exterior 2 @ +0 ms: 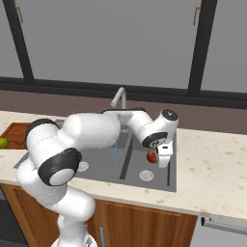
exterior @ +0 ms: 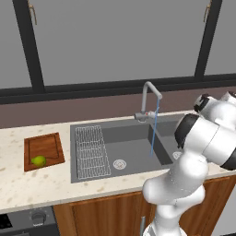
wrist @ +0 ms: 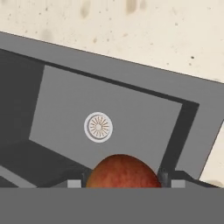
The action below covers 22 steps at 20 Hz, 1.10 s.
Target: Pick the apple, pear from the sink and place them on the cutting board to airdry. Then turn off the sink faucet.
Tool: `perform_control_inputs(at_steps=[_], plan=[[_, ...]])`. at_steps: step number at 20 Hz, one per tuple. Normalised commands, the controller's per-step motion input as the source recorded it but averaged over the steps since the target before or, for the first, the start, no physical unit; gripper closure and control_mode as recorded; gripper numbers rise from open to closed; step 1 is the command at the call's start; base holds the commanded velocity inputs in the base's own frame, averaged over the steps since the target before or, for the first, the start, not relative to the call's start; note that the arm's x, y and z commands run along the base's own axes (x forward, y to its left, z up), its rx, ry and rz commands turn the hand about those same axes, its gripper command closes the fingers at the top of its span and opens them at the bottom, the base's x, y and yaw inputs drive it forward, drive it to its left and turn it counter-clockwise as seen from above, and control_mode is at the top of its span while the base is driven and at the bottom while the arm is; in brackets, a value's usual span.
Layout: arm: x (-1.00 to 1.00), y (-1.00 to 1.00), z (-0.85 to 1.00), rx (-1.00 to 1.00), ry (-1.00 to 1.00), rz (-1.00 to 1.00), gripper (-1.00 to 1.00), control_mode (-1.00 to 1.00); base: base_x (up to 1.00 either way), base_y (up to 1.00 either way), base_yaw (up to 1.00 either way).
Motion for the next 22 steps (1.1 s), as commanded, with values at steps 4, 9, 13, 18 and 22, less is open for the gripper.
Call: perform_control_inputs(at_steps=[4,9,13,18,22], plan=[[-0.33,0.0,0.59,-0.04,0.0,0.11,1.0,-1.0,0.0,0.0,0.0],[-0.45,0.02,0.37,-0.06,-0.01,0.13,1.0,-1.0,0.0,0.0,0.0],[-0.64,0.17,0.09,-0.09,-0.05,0.13,1.0,-1.0,0.0,0.0,0.0],[-0.52,0.23,0.22,-0.12,-0.12,0.12,1.0,-1.0,0.0,0.0,0.0],[-0.31,0.21,0.52,-0.13,-0.15,0.13,1.0,-1.0,0.0,0.0,0.0]])
